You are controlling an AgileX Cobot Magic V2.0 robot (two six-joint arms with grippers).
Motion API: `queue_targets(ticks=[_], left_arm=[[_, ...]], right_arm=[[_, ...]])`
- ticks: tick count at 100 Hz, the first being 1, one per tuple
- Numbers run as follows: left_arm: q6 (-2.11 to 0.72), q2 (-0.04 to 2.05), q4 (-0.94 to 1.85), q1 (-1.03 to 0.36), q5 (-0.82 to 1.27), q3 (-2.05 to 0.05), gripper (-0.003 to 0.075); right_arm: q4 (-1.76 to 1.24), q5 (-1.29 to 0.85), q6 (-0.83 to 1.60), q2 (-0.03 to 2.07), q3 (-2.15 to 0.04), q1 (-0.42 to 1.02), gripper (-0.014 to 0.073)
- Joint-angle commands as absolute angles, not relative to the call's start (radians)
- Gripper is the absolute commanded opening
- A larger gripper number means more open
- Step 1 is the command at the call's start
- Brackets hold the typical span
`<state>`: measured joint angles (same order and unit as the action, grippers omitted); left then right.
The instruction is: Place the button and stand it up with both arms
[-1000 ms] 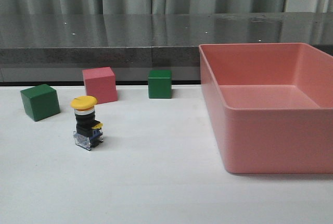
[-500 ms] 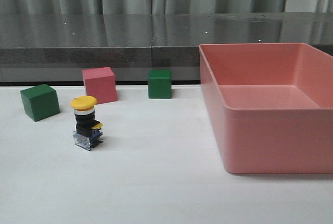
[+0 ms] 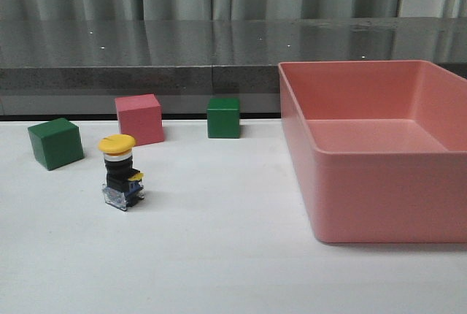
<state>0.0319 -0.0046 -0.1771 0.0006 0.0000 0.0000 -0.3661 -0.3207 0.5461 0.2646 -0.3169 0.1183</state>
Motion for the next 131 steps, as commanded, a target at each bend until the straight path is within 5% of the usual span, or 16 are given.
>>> queue_targets(ticks=[1,34,57,131], left_arm=[[0.043,-0.035,-0.169,0.002,-0.083,0.045,-0.002],[0.043,-0.035,-0.169,0.002,-0.083,0.045,-0.002],[0.043,-0.035,-0.169,0.002,-0.083,0.045,-0.002],[0.043,-0.035,-0.169,0.002,-0.083,0.045,-0.0019]], right_arm=[[-0.329,-0.232,0.494,0.27,-0.334,0.115,-0.0061],[0.055,-0.097,-0.087,0.116,-0.16,0.115,-0.0061],[0.055,-0.057,-0.098,-0.035,-0.029,0.114,-0.0061],[0.053,0.015,-0.099,-0.031,0.013,0.108,-0.0061]])
